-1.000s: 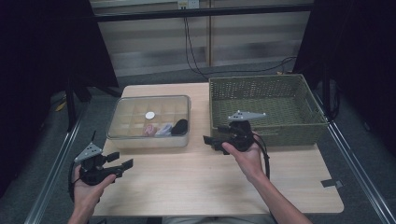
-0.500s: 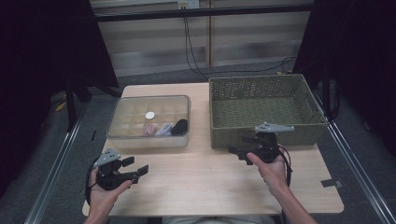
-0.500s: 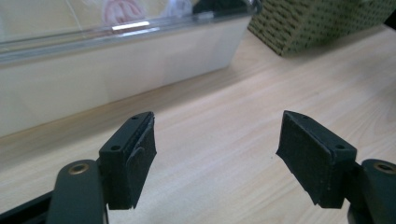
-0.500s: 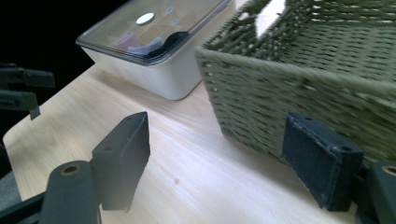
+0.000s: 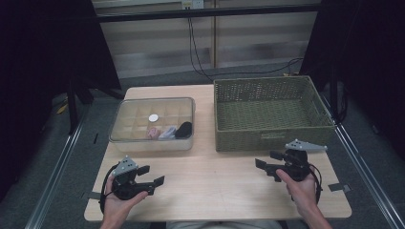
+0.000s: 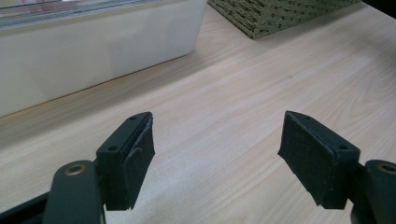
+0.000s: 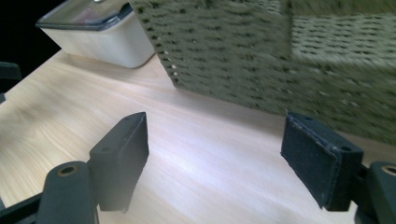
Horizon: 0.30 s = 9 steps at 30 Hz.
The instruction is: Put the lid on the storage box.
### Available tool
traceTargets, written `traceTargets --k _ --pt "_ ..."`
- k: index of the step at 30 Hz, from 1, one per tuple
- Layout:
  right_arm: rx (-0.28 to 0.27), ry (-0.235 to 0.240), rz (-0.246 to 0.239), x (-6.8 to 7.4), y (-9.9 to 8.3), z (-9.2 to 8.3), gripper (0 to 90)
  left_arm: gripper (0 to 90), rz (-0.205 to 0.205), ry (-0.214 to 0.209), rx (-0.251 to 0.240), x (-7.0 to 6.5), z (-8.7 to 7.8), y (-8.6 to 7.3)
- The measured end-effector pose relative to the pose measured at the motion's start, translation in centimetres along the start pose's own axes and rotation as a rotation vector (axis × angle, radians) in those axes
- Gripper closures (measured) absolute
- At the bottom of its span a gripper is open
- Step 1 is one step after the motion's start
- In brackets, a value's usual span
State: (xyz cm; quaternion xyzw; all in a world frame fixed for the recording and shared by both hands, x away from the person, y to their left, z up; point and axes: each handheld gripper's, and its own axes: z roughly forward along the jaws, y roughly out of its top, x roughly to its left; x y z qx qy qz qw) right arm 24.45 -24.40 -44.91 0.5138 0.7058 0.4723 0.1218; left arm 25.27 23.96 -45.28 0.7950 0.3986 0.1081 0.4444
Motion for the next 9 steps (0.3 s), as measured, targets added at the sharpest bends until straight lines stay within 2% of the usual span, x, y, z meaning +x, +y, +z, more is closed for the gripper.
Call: traceTargets --k 3,5,6,9 --pt "0.006 -0.009 0.000 -0.2 -0.6 -0.4 23.2 25.8 -0.014 0.004 -0.006 0.2 0.2 -0.4" --pt "0.013 -0.013 0.009 -0.7 -1.7 -0.6 23.8 25.8 -0.028 0.010 -0.013 0.4 0.4 -0.7" --pt "0.006 -0.021 0.014 -0.8 -1.9 -0.6 24.1 25.7 -0.031 0.001 -0.006 0.4 0.5 -0.8" --pt "0.019 -0.033 0.027 -1.2 -2.3 -0.5 23.7 25.1 -0.013 -0.006 -0.002 0.2 0.5 -0.8"
